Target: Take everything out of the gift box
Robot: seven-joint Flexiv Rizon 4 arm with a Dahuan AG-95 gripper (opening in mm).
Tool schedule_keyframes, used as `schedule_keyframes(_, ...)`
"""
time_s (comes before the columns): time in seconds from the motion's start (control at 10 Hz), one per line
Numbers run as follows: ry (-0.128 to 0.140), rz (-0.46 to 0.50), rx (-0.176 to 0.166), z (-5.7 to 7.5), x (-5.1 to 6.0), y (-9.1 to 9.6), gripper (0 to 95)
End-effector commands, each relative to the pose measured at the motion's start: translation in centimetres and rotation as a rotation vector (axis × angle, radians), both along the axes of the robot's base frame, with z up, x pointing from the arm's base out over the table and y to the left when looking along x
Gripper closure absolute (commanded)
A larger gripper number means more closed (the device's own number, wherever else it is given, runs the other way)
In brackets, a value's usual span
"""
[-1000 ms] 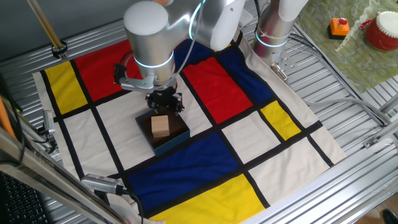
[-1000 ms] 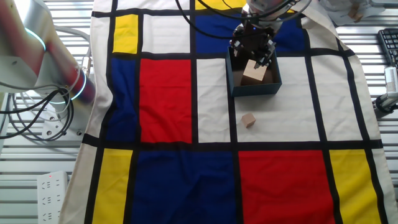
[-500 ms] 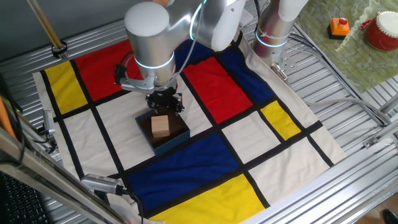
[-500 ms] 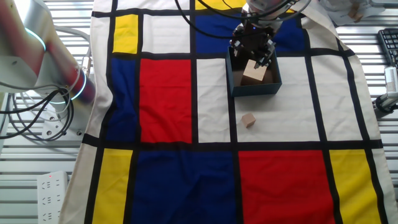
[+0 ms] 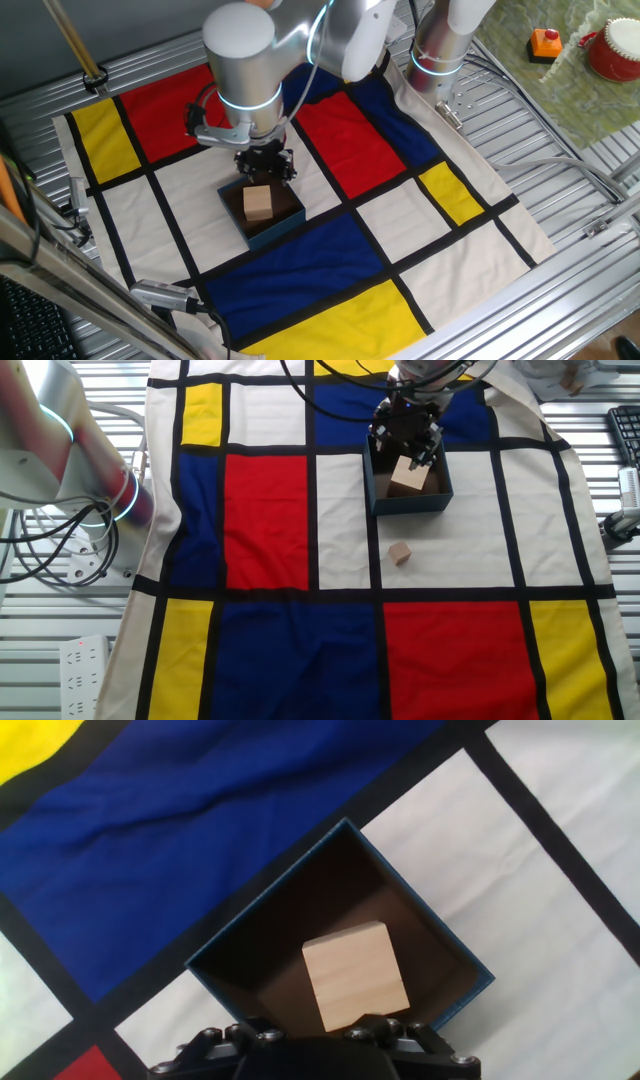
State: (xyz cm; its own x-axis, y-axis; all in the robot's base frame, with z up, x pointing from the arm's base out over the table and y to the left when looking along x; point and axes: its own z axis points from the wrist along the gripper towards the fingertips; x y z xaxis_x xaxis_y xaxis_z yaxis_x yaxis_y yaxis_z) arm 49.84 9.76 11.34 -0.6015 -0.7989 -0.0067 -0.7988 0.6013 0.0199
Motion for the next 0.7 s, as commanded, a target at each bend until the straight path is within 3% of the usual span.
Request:
schedule_keyframes(0.1, -0.026, -0.003, 0.048, -0.02, 0.04, 0.01, 38.0)
schedule_keyframes(0.2, -0.049, 0.005, 0.041, -0.02, 0.04, 0.01, 38.0)
schedule_keyframes(0.3, -0.052, 0.037, 0.037, -0.02, 0.04, 0.01, 38.0)
schedule_keyframes(0.5, -0.041, 0.097, -0.024, -0.02, 0.04, 0.01, 38.0)
schedule_keyframes(0.7, -0.016, 0.081, -0.029, -0.02, 0.04, 0.01, 38.0)
